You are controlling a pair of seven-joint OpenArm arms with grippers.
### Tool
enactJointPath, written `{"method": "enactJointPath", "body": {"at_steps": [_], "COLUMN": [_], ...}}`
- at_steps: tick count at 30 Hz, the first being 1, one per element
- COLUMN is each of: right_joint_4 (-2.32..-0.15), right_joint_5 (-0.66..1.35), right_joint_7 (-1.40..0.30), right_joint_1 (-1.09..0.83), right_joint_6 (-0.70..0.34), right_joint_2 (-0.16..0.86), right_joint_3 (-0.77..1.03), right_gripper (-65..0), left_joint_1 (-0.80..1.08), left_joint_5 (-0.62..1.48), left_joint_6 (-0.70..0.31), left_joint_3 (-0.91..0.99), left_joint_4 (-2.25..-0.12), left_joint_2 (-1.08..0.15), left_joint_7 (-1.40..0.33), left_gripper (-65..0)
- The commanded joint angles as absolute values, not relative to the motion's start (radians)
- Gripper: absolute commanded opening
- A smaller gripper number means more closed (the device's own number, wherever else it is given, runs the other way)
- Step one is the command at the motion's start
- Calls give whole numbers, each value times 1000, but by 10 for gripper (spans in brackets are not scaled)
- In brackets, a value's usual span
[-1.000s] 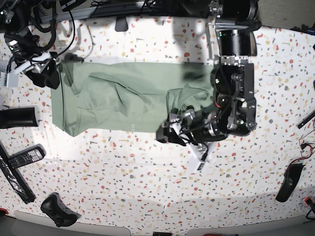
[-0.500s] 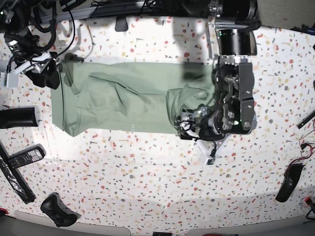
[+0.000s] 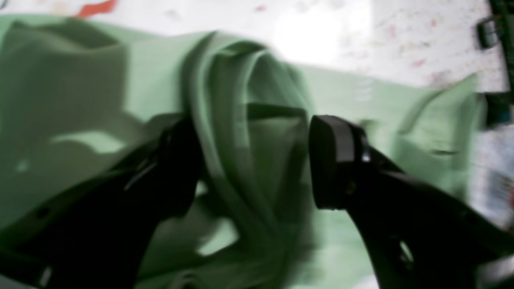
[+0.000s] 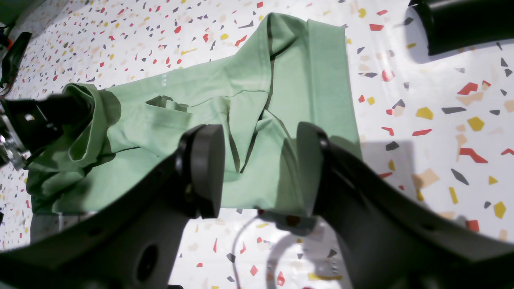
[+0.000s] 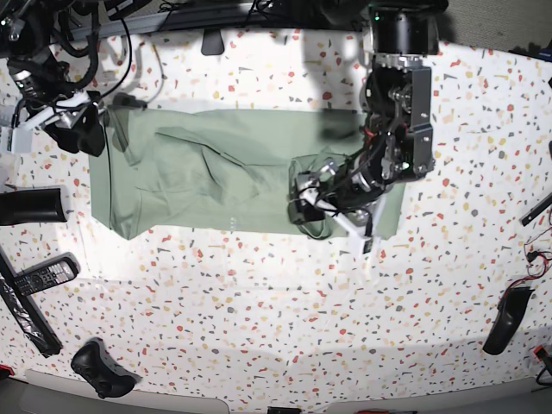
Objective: Fold the T-shirt properly
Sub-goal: 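Press the folded end flat with the left gripper and release it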
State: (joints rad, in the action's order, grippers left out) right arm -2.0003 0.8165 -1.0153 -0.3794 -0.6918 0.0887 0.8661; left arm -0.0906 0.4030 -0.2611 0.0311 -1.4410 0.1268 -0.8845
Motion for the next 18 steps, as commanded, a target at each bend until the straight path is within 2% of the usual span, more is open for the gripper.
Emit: {"method": "enactJointPath", "body": {"at_steps": [1,4,8,12,18], "right_joint_4": [-2020,-2020,-2020,-2020,-2020], "right_joint_5": [842,842,842,842,842], "right_joint_7": [-995,-995,-995,-996,-997], "right_joint_1": [-377,-377,-377,-377,-377], "right_joint_6": [-698,-698,-698,-698,-698], "right_joint_2": [99,99,99,100,99], "right_joint_3": [870,870,870,870,870], "right_gripper": [-364,-364,-364,-364,-364], "left_joint_1": [-125,-151,-180,-226,-348], "left_joint_5": [453,544,575,485,382], "left_joint_6": [-291,-361,-404,-413,-412], "left_joint_3": [7,-56,-166,-221,-177], "left_joint_4": [-1459,-1459,-1459,-1459,-1462], "left_joint_2": [148,148,148,148,146], "left_joint_7": [-862,-862,-865,-933,-1131], "left_gripper": [-268,-267,-267,-267,-267]}}
